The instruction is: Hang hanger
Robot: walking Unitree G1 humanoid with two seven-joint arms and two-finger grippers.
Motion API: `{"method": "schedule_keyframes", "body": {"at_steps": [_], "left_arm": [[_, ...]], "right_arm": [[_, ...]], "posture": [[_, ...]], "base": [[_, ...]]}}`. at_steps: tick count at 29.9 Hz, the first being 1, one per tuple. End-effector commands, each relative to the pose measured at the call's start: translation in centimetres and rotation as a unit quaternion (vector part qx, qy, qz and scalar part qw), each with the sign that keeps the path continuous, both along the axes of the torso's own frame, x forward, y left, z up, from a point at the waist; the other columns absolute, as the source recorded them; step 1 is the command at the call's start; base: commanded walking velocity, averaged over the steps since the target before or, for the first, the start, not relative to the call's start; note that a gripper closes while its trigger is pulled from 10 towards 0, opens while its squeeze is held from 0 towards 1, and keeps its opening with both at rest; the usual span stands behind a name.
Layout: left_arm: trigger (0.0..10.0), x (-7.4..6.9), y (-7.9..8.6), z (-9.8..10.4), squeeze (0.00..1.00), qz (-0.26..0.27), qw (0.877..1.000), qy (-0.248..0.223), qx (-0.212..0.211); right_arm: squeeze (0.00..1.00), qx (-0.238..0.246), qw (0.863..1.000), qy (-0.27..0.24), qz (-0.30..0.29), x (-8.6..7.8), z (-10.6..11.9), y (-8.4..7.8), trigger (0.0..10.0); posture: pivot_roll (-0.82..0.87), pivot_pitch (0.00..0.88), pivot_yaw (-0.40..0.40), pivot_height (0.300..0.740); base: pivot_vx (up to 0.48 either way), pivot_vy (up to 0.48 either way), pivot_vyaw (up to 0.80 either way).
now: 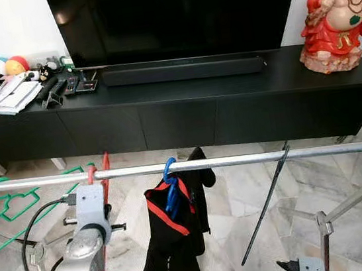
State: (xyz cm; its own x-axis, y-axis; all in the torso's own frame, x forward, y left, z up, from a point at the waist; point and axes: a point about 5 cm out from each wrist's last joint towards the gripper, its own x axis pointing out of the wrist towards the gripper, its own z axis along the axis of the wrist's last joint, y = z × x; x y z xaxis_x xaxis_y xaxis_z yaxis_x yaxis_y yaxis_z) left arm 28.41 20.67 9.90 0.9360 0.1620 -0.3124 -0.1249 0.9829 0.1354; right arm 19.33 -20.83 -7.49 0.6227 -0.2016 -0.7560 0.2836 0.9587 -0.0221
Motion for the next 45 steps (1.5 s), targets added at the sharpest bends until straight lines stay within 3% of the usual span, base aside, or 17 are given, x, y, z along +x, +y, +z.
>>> {"method": "schedule_keyframes", "body": {"at_steps": [1,5,9,16,17,18,22,25,34,45], "left_arm": [[0.0,-0.4,0.2,0.8,0.0,-0.005,0.999,-0.032,0.017],[0.0,-0.5,0.2,1.3,0.0,-0.005,0.998,-0.061,0.003],[0.0,-1.1,-0.5,1.4,0.0,-0.045,0.995,-0.09,-0.003],[0.0,-3.6,-0.5,-1.8,0.0,-0.077,0.995,-0.055,0.034],[0.6,-4.3,-0.2,-3.3,0.0,-0.074,0.996,-0.028,0.042],[10.0,-4.8,0.2,-4.5,0.0,-0.066,0.997,-0.011,0.046],[10.0,-5.1,0.6,-5.7,0.0,-0.055,0.998,0.007,0.044],[10.0,-5.5,1.1,-7.4,0.0,-0.03,0.999,0.022,0.016],[10.0,-4.9,0.2,-7.8,0.0,-0.047,0.999,0.007,0.01],[10.0,-4.4,-0.7,-7.5,0.0,-0.062,0.998,-0.016,-0.004]], "right_arm": [[0.0,0.0,1.0,0.001,-0.001,0.2,0.2,-0.4,10.0],[0.0,-0.002,1.0,-0.001,-0.001,0.5,0.4,-0.7,10.0],[0.0,-0.002,1.0,-0.003,0.0,0.6,0.5,-0.9,10.0],[0.0,-0.003,1.0,0.0,0.0,0.4,0.3,-0.6,10.0],[0.0,-0.003,1.0,0.001,-0.001,0.4,0.3,-0.6,10.0],[0.0,-0.004,1.0,0.001,-0.001,0.4,0.3,-0.6,10.0],[0.0,-0.004,1.0,0.0,-0.002,0.4,0.3,-0.6,10.0],[0.0,-0.003,1.0,-0.001,-0.007,0.4,0.3,-0.6,10.0],[0.0,-0.002,1.0,0.001,-0.012,0.2,0.1,-0.4,10.0],[0.0,-0.001,1.0,0.003,-0.008,0.1,0.1,-0.3,10.0]], "posture": [[0.11,0.077,-0.017,0.74],[0.11,0.076,-0.019,0.74],[0.1,0.075,-0.018,0.74],[0.1,0.074,-0.018,0.74],[0.11,0.073,-0.018,0.74],[0.1,0.073,-0.017,0.74],[0.1,0.071,-0.014,0.74],[0.09,0.067,-0.003,0.74],[0.08,0.052,0.009,0.74],[0.08,0.034,0.009,0.74]], "base": [[0.0,0.0,0.0],[0.0,0.0,0.0],[0.0,0.0,0.0],[0.0,0.0,0.0],[0.0,0.0,0.0],[0.0,0.0,0.0],[0.0,0.0,0.0],[0.0,0.0,0.0],[0.0,0.0,0.0],[-0.264,0.0,0.0]]}}
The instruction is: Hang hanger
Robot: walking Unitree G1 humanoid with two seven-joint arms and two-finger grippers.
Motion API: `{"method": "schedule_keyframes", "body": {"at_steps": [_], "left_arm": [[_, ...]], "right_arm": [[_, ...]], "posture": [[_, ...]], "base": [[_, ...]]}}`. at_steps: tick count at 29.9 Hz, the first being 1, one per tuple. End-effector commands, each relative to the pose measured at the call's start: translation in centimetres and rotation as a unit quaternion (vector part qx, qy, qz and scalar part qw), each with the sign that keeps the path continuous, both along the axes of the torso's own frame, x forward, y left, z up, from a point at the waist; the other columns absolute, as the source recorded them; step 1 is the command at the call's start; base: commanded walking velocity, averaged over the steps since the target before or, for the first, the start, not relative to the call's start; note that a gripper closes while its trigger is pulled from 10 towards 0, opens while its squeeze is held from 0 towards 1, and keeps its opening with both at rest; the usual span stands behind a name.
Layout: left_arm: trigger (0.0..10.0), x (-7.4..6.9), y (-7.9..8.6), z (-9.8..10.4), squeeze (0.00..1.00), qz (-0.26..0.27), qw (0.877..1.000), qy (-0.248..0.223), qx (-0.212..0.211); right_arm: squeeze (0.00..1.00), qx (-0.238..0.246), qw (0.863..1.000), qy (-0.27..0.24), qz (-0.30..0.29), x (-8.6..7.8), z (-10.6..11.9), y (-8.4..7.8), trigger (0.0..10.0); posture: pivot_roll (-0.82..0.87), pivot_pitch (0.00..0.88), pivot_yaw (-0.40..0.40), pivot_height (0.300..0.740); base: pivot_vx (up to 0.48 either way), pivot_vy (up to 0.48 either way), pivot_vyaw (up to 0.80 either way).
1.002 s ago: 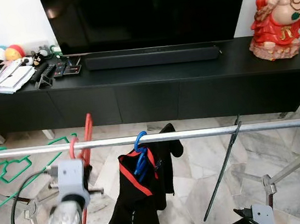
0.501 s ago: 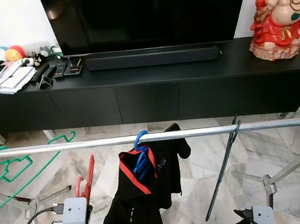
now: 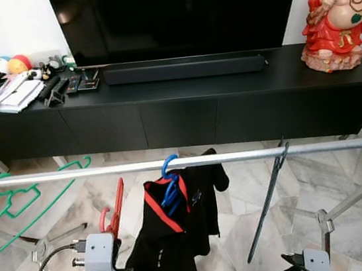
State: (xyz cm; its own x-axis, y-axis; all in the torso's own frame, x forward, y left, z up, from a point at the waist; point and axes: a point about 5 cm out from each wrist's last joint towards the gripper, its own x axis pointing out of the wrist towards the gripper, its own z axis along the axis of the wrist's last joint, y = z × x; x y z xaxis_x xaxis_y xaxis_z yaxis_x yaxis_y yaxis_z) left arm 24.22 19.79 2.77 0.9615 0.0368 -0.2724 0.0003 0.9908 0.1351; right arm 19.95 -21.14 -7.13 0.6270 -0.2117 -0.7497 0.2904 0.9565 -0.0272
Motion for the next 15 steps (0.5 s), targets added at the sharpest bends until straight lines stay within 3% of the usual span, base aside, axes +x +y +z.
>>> {"method": "schedule_keyframes", "body": {"at_steps": [1,10,15], "left_arm": [[10.0,-0.22,0.19,-0.39,0.0,0.004,1.0,0.005,-0.006],[10.0,-0.02,0.24,-0.16,0.0,0.003,1.0,-0.004,-0.005],[10.0,0.25,0.46,0.12,0.0,0.013,1.0,-0.014,-0.007]], "right_arm": [[0.0,0.003,1.0,0.007,-0.005,-0.53,-0.29,0.03,10.0],[0.0,0.003,1.0,0.008,-0.004,-0.62,-0.35,0.13,10.0],[0.0,0.004,1.0,0.007,-0.004,-0.59,-0.34,0.15,10.0]], "posture": [[0.08,0.034,0.009,0.74],[0.08,0.024,0.012,0.74],[0.08,0.029,0.009,0.74]], "base": [[-0.274,0.0,0.0],[-0.263,0.0,0.0],[0.0,0.0,0.0]]}}
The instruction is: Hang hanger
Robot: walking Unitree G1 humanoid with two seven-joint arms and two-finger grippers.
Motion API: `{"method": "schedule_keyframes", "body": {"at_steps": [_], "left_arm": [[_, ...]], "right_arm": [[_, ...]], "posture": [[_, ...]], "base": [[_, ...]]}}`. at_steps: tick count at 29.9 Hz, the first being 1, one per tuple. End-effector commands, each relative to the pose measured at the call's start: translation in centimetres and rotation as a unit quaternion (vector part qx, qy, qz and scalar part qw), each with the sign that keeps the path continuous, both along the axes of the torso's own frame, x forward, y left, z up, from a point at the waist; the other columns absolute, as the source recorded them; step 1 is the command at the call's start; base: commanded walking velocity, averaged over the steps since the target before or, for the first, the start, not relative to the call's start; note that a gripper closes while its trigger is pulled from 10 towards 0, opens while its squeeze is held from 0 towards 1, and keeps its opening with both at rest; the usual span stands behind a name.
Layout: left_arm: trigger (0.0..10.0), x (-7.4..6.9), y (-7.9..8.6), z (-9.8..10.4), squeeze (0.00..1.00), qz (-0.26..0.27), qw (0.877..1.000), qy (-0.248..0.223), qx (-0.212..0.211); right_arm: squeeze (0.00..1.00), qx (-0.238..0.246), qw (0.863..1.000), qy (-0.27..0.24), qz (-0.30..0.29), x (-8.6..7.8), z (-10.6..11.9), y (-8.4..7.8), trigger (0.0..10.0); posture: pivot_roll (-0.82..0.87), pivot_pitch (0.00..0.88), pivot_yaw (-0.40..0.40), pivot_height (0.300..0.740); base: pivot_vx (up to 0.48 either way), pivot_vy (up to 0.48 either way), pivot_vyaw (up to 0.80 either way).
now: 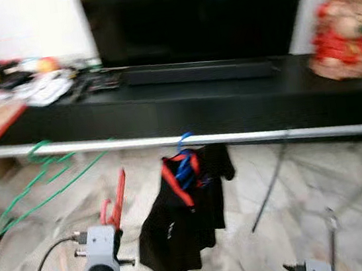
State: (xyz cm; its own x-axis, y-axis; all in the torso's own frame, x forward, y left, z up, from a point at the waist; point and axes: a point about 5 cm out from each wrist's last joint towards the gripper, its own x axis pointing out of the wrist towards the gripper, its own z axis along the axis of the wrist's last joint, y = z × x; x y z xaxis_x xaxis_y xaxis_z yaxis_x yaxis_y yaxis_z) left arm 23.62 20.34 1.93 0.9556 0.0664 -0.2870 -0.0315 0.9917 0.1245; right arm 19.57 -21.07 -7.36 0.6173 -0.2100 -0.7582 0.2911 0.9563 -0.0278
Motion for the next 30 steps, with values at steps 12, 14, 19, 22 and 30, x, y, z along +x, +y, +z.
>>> {"method": "schedule_keyframes", "body": {"at_steps": [12,14,19,22,30], "left_arm": [[10.0,0.87,0.01,0.95,0.0,0.011,1.0,-0.021,-0.013],[10.0,0.84,0.01,0.94,0.0,0.011,1.0,-0.021,-0.014],[10.0,0.82,-0.03,0.88,0.0,0.014,1.0,-0.02,-0.014],[10.0,0.82,-0.09,0.87,0.0,0.014,1.0,-0.02,-0.016],[10.0,0.89,-0.27,0.91,0.0,0.012,1.0,-0.021,-0.019]], "right_arm": [[0.0,0.002,1.0,0.0,-0.005,-0.16,-0.08,0.02,10.0],[0.0,0.002,1.0,0.0,-0.005,-0.15,-0.07,-0.01,10.0],[0.0,0.001,1.0,0.0,-0.004,-0.1,-0.04,-0.04,10.0],[0.0,0.001,1.0,0.001,-0.004,-0.1,-0.04,-0.06,10.0],[0.0,0.0,1.0,0.0,-0.003,-0.09,-0.02,-0.11,10.0]], "posture": [[0.09,0.053,0.002,0.74],[0.09,0.053,0.002,0.74],[0.09,0.058,0.0,0.74],[0.09,0.059,-0.001,0.74],[0.09,0.061,-0.004,0.74]], "base": [[0.0,0.021,0.0],[0.0,0.33,0.0],[0.0,0.385,0.0],[0.0,0.381,0.0],[0.0,0.382,0.0]]}}
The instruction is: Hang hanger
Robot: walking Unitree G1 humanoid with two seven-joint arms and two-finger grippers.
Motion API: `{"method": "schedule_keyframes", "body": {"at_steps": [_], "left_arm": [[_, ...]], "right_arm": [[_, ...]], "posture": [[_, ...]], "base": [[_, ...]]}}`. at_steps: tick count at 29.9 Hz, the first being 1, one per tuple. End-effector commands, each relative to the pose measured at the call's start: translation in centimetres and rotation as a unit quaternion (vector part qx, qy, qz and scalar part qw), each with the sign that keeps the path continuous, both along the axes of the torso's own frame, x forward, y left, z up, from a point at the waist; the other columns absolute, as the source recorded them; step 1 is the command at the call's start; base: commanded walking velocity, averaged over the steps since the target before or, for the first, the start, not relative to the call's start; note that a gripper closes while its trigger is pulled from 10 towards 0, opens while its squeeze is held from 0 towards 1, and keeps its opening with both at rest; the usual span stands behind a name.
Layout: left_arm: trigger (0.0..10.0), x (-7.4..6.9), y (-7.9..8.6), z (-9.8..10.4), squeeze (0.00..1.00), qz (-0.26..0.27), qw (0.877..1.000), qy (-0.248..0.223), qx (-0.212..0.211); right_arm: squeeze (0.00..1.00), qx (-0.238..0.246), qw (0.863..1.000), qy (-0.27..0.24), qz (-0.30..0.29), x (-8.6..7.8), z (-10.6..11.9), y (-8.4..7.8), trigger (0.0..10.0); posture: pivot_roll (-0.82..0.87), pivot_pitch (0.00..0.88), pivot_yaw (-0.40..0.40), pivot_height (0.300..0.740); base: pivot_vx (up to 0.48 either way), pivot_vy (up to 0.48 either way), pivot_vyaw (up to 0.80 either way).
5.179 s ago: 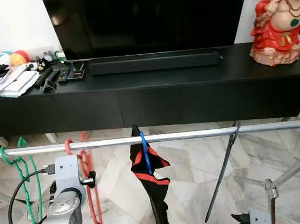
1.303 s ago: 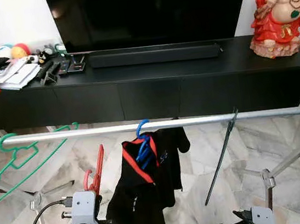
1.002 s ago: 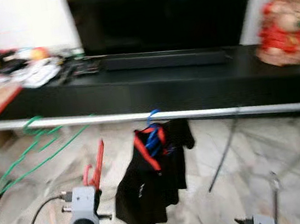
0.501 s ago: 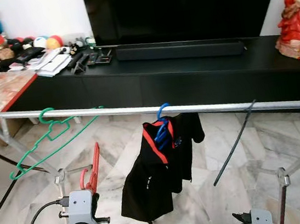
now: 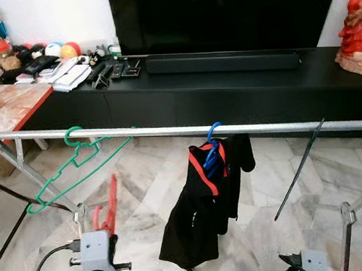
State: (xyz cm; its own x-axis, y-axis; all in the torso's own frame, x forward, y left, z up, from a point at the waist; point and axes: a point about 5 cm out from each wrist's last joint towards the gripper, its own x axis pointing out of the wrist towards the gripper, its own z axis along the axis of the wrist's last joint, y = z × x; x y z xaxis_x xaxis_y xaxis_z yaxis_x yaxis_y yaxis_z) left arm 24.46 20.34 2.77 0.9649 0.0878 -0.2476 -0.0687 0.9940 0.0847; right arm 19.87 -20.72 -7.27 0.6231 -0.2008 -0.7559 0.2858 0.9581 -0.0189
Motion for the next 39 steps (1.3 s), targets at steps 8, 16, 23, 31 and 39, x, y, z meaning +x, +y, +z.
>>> {"method": "schedule_keyframes", "body": {"at_steps": [8,16,23,31,39], "left_arm": [[10.0,0.1,-0.3,0.1,0.0,-0.004,1.0,0.001,-0.001],[10.0,0.2,-0.4,0.3,0.0,-0.005,1.0,-0.002,-0.003],[10.0,0.2,-0.6,0.3,0.0,-0.013,1.0,-0.003,-0.006],[10.0,0.2,-1.0,0.2,0.0,-0.031,0.999,-0.002,-0.009],[10.0,0.1,-1.3,0.1,0.0,-0.039,0.999,0.001,-0.01]], "right_arm": [[0.0,-0.004,1.0,0.004,-0.005,-0.4,-0.1,-0.4,10.0],[0.0,-0.003,1.0,0.004,-0.005,-0.4,-0.1,-0.4,10.0],[0.0,-0.003,1.0,0.004,-0.005,-0.4,-0.1,-0.4,10.0],[0.0,0.001,1.0,0.005,-0.008,-0.4,-0.1,-0.4,10.0],[0.0,0.004,1.0,0.008,-0.01,-0.4,-0.2,-0.4,10.0]], "posture": [[0.09,0.062,-0.003,0.74],[0.09,0.06,-0.004,0.74],[0.09,0.062,-0.005,0.74],[0.09,0.061,-0.003,0.74],[0.09,0.061,-0.005,0.74]], "base": [[0.0,0.382,0.0],[0.0,0.382,0.0],[0.0,0.252,0.0],[0.0,0.0,0.0],[0.0,0.0,-0.39]]}}
